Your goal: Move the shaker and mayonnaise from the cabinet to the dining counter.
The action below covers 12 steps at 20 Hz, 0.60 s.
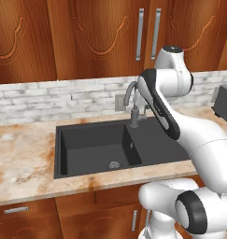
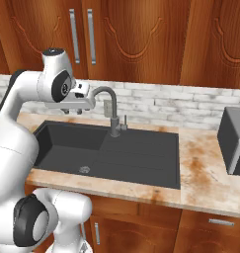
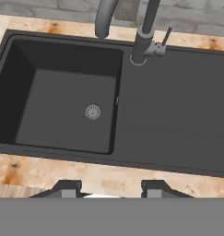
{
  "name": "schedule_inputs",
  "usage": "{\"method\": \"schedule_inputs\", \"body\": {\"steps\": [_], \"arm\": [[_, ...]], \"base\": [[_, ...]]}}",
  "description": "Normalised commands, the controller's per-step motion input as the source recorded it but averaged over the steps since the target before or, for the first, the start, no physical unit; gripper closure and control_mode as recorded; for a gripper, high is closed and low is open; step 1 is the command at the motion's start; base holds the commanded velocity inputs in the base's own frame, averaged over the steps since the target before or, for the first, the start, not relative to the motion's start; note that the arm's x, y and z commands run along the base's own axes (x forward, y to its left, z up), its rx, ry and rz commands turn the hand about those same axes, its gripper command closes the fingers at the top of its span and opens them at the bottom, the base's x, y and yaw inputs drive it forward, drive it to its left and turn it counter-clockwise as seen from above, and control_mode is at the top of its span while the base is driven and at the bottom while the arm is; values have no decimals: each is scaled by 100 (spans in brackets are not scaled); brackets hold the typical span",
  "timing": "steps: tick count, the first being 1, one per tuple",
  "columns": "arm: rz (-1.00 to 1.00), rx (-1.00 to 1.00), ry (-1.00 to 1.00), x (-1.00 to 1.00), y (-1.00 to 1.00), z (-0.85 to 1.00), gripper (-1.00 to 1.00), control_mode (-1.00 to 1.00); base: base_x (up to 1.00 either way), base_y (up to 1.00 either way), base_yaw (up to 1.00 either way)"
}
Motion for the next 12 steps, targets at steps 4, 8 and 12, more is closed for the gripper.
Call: {"method": "schedule_inputs", "body": {"steps": [4,8,12], "arm": [[-6,0,-6,-8,-4,1,-100,-100],[-14,0,-33,0,-5,47,-100,-100],[-21,-1,-29,11,0,70,-100,-100]], "base": [[0,0,0],[0,0,0],[0,0,0]]}}
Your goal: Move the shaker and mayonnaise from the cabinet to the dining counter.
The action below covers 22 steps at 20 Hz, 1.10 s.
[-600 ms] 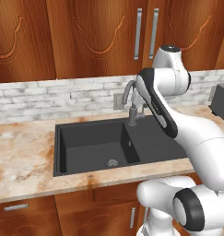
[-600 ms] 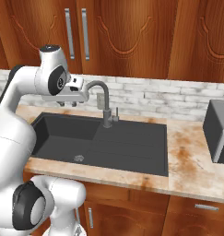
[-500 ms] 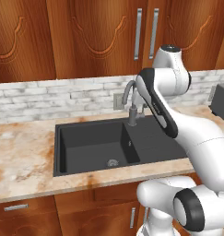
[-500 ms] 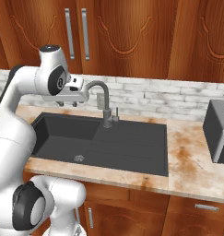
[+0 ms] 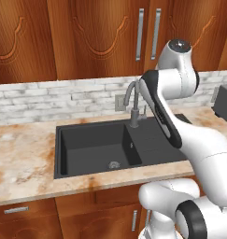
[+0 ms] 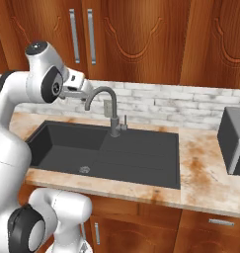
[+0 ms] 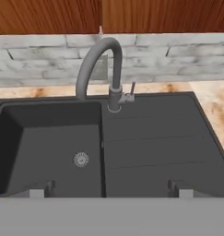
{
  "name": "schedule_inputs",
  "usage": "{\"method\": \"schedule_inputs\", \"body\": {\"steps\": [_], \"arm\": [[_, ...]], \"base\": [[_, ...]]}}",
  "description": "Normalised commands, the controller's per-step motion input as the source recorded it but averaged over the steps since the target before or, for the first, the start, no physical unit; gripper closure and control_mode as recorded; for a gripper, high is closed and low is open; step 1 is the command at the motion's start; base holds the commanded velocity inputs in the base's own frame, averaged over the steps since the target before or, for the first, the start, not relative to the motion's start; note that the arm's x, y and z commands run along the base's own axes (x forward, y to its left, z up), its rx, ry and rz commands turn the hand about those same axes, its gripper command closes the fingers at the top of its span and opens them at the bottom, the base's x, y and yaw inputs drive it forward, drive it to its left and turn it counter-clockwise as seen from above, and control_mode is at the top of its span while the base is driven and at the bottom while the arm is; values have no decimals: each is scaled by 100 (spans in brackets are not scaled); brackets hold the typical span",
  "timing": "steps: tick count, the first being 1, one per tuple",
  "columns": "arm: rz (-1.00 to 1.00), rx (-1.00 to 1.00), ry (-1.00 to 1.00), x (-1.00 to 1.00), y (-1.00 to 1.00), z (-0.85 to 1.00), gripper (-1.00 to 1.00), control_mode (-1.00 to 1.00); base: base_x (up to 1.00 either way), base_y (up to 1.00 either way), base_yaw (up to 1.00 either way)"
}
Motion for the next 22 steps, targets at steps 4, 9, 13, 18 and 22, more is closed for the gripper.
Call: {"method": "schedule_inputs", "body": {"steps": [4,9,13,18,22], "arm": [[-13,0,-35,11,-6,66,-100,-100],[2,0,-30,8,-20,57,-100,-100],[4,0,-22,22,-12,47,-100,-100],[0,0,-8,44,-11,48,-100,-100],[0,0,0,43,-17,45,-100,-100]], "base": [[0,0,0],[0,0,0],[0,0,0],[0,0,0],[0,0,0]]}}
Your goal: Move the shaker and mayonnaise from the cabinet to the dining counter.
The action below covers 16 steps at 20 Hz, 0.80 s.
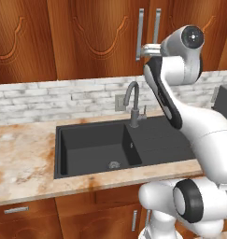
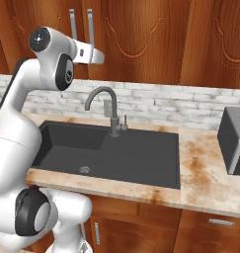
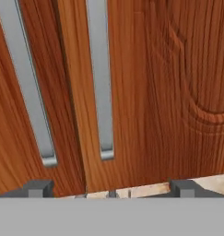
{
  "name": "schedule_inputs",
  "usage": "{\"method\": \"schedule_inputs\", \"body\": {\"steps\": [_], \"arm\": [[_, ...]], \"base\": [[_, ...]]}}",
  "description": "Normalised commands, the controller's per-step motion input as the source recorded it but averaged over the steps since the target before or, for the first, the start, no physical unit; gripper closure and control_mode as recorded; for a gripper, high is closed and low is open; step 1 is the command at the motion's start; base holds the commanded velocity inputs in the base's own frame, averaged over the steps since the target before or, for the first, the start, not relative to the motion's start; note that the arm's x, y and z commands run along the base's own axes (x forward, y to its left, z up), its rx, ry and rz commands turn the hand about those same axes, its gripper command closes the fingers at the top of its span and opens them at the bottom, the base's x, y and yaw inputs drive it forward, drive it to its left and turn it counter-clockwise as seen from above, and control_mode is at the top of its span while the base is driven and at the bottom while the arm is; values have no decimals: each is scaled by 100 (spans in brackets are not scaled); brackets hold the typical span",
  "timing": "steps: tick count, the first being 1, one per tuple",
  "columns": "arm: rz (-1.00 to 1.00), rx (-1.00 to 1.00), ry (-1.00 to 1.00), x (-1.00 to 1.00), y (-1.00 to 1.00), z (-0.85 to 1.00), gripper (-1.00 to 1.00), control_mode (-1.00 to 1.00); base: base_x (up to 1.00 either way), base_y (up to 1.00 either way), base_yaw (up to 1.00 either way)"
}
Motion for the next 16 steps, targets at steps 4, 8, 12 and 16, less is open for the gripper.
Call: {"method": "schedule_inputs", "body": {"steps": [4,8,12,16], "arm": [[0,0,0,47,-4,21,-100,-100],[0,0,0,52,0,4,-100,-100],[0,0,0,51,0,0,-100,-100],[0,0,0,47,0,0,-100,-100]], "base": [[0,0,0],[0,0,0],[0,0,0],[0,0,0]]}}
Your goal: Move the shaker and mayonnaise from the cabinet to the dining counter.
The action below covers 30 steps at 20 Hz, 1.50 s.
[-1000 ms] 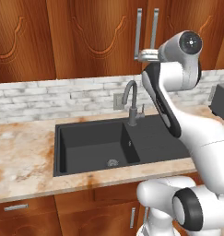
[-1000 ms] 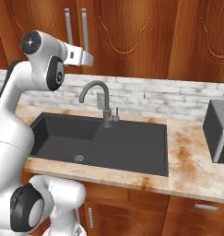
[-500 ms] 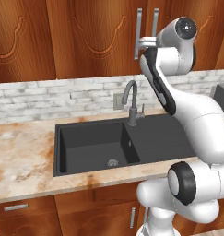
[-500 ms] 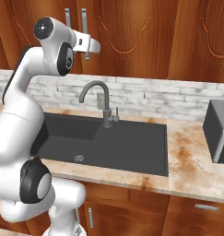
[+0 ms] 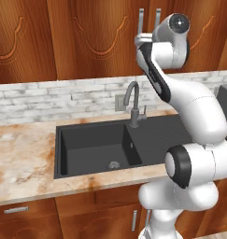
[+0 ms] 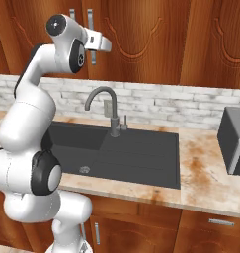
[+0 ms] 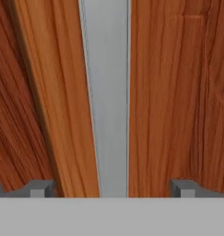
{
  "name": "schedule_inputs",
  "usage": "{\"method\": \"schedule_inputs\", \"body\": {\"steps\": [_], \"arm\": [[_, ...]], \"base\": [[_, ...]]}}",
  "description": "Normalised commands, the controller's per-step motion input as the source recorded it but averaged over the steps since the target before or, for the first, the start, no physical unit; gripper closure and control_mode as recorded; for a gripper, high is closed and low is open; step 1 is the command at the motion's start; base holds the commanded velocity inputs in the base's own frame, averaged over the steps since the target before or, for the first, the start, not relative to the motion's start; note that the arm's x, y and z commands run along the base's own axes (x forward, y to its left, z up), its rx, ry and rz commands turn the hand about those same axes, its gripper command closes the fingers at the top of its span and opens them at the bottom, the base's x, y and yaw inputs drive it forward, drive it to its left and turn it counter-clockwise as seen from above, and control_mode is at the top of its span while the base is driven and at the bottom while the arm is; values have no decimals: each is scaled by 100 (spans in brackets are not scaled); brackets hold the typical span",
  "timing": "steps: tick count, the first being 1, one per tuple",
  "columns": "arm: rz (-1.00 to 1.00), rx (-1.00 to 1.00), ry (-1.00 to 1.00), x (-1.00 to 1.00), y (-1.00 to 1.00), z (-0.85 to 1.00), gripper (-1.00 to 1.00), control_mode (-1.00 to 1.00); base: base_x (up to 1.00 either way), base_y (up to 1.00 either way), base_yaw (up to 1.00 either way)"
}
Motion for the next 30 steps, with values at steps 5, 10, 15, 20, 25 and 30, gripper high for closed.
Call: {"method": "schedule_inputs", "body": {"steps": [5,10,15,20,25,30], "arm": [[0,0,0,42,0,-2,-100,-100],[0,0,0,32,0,-6,100,-100],[0,0,0,35,0,-13,100,-100],[2,0,0,49,-3,-15,100,-100],[15,0,0,43,-29,-13,100,-100],[14,1,-1,29,-34,-17,100,-100]], "base": [[0,0,0],[0,0,0],[0,0,0],[0,0,0],[0,0,0],[0,0,0]]}}
